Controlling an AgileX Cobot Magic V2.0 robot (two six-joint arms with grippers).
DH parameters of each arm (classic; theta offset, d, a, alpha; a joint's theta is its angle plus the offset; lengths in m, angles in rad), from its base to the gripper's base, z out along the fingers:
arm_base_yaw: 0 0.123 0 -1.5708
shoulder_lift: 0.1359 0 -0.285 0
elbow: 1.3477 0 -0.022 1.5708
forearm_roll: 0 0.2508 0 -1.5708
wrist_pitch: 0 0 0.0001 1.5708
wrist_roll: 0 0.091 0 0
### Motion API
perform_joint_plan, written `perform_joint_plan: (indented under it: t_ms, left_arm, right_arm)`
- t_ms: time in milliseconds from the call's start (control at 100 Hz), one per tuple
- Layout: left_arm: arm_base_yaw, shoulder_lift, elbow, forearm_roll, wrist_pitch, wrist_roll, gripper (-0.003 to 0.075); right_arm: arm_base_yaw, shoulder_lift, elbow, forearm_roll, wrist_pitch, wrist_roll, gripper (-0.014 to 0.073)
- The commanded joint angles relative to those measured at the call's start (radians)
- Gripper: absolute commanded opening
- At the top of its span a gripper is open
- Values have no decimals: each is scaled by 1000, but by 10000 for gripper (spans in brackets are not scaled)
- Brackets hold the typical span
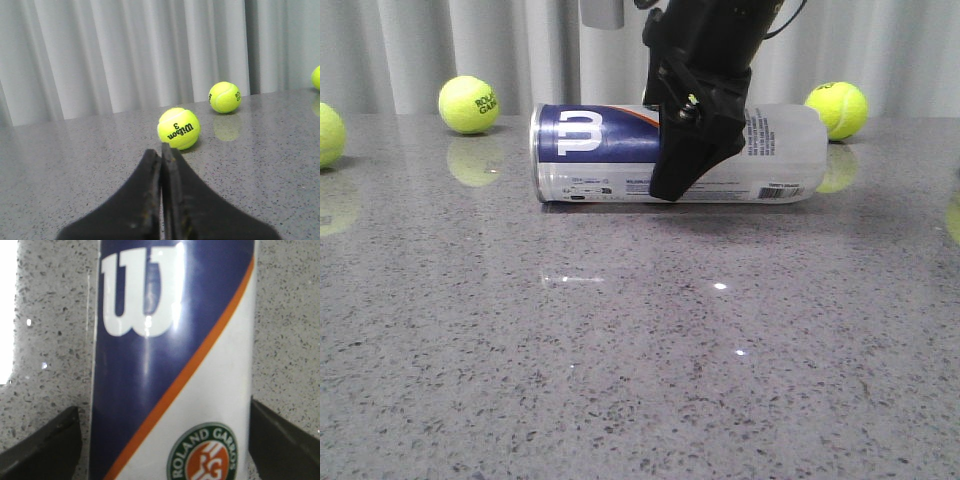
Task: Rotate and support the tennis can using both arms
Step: 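Roll the can on the table with the right gripper, rotating it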
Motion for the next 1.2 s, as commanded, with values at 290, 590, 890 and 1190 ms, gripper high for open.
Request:
perform_joint_plan:
  t_ms: [290,590,890,1190]
  left_arm:
    - [2,9,48,-9,-74,-9,-21]
    - [2,9,48,-9,-74,-9,-21]
    - [2,9,48,-9,-74,-9,-21]
    - [2,9,48,-9,-74,-9,-21]
  right_arm:
    - [-1,-78,-34,9,-7,-10,647]
    - [-1,-83,-34,9,8,-10,647]
    - [-1,-83,-34,9,8,-10,647]
    - [-1,-83,-34,9,8,-10,647]
